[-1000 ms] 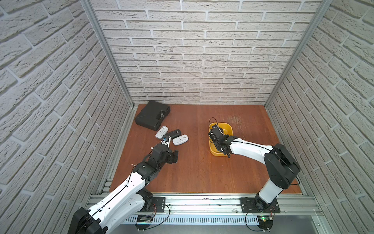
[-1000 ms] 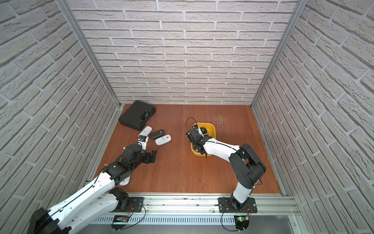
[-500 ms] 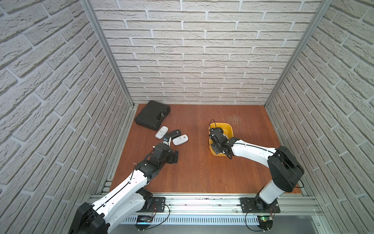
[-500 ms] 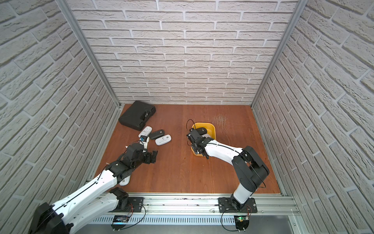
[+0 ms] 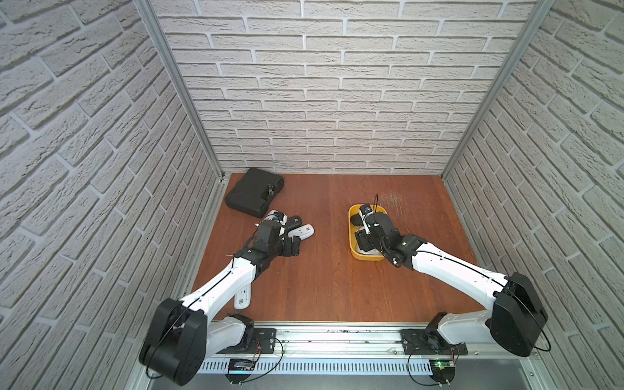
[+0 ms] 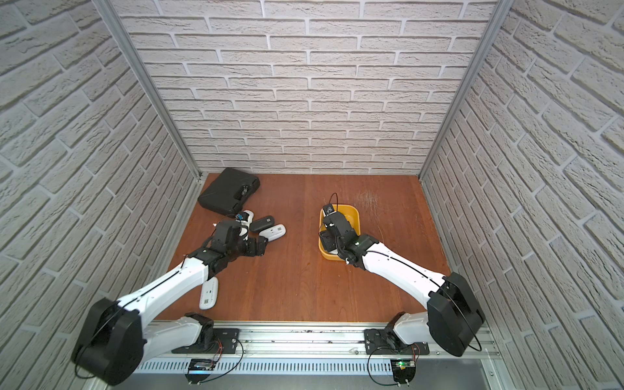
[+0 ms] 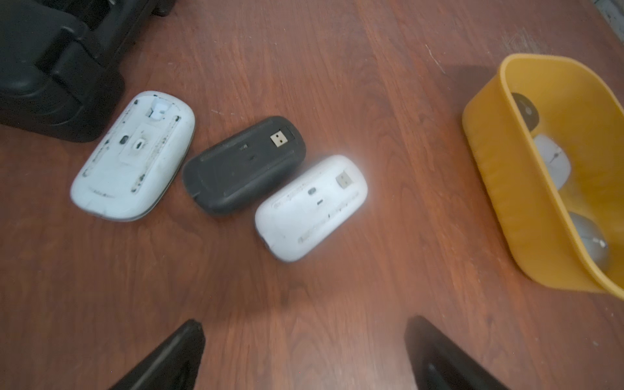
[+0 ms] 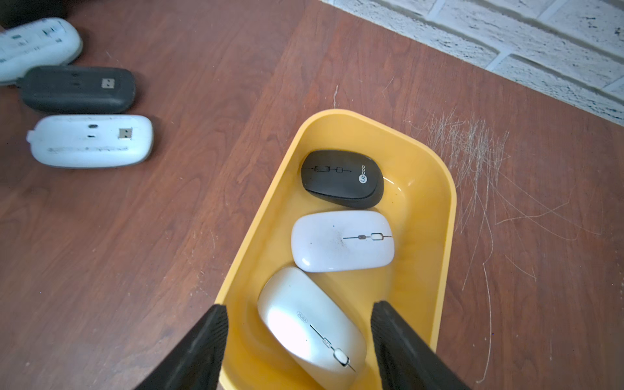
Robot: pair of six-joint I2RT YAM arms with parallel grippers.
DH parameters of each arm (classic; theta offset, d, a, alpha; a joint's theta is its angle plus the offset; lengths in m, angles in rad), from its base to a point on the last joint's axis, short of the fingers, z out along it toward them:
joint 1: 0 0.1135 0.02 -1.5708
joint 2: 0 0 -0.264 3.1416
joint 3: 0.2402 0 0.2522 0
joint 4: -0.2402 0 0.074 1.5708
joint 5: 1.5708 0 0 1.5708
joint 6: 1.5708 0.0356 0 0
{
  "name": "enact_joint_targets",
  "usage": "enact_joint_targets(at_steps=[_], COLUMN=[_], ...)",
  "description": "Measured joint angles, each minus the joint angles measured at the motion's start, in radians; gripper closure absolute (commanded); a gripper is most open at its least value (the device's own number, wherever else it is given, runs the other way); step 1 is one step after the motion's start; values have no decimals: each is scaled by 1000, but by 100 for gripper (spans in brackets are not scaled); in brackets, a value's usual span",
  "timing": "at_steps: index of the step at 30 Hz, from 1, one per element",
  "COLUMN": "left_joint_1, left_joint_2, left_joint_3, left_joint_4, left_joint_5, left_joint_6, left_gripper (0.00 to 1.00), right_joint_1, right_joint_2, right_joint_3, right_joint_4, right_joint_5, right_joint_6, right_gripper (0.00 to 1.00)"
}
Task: Put the mouse in the storage box
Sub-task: Place the mouse in the storage box, then pick up the mouse from the center of the board.
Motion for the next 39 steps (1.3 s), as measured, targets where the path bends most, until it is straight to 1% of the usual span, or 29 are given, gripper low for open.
enact_joint_targets(at_steps=[4, 8, 13, 19, 26, 34, 39], left_joint_1=[28, 31, 48, 56, 47, 11, -33], left_joint_2=[206, 376, 502, 529, 526, 520, 553], left_joint_3=[142, 281, 367, 365, 300, 272, 329], left_joint_4=[36, 53, 48, 43, 50, 56, 3], left_joint_5=[95, 149, 188, 210, 225, 185, 102], left_joint_6=[18, 40, 37, 37, 37, 47, 58], left_gripper=[6, 8, 10, 10, 11, 11, 14], right_joint_1=[-7, -13, -22, -33, -35, -41, -41], right_joint_2=[-16, -27, -51, -84, -84, -84, -84], right_joint_3=[-10, -29, -35, -56, -60, -60, -60], right_joint_4=[10, 8, -2, 0, -3, -2, -2], right_joint_5=[-11, -21, -20, -20, -21, -22, -24], right_joint_6=[14, 21, 19, 19, 18, 18, 18], right_gripper=[28, 28, 28, 28, 29, 29, 28])
